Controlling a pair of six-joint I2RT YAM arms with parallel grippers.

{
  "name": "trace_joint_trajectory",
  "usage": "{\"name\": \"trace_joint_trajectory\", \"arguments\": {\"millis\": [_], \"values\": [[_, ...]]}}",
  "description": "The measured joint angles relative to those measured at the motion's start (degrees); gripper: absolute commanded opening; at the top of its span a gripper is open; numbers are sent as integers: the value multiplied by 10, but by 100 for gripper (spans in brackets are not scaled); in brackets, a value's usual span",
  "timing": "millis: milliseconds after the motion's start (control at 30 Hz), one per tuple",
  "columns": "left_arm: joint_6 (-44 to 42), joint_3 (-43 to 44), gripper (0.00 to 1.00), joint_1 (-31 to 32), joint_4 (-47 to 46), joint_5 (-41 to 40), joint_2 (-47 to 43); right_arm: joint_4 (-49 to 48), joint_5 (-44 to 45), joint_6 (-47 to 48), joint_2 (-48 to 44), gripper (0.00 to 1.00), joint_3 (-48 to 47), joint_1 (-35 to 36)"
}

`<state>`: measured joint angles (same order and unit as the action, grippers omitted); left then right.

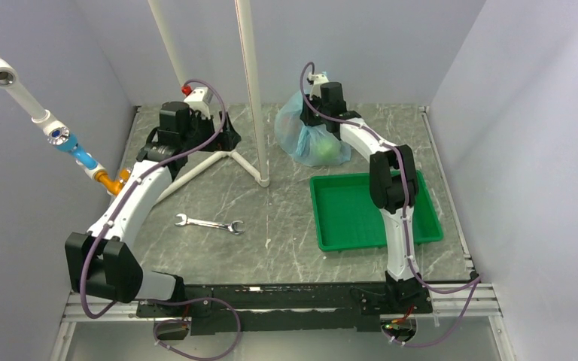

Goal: Take the fake fruits out of the plastic bag
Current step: Untie the plastic bag at the center of the board.

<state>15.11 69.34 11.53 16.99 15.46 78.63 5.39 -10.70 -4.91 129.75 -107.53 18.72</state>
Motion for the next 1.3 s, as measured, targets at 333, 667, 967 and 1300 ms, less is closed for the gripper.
{"name": "trace_joint_trajectory", "arguments": {"millis": [333,667,967,1300], "values": [[-15,0,99,15,0,-22,-10,16,-75,8,-3,17,-2,1],[-6,23,93,-17,-6,24,69,30,-325,37,8,15,-56,8],[-17,249,100,-11,58,63,280,14,-396,5,30,58,-66,19],[-71,361,99,26,84,107,355,108,-207,-3,4,91,-66,32]]}}
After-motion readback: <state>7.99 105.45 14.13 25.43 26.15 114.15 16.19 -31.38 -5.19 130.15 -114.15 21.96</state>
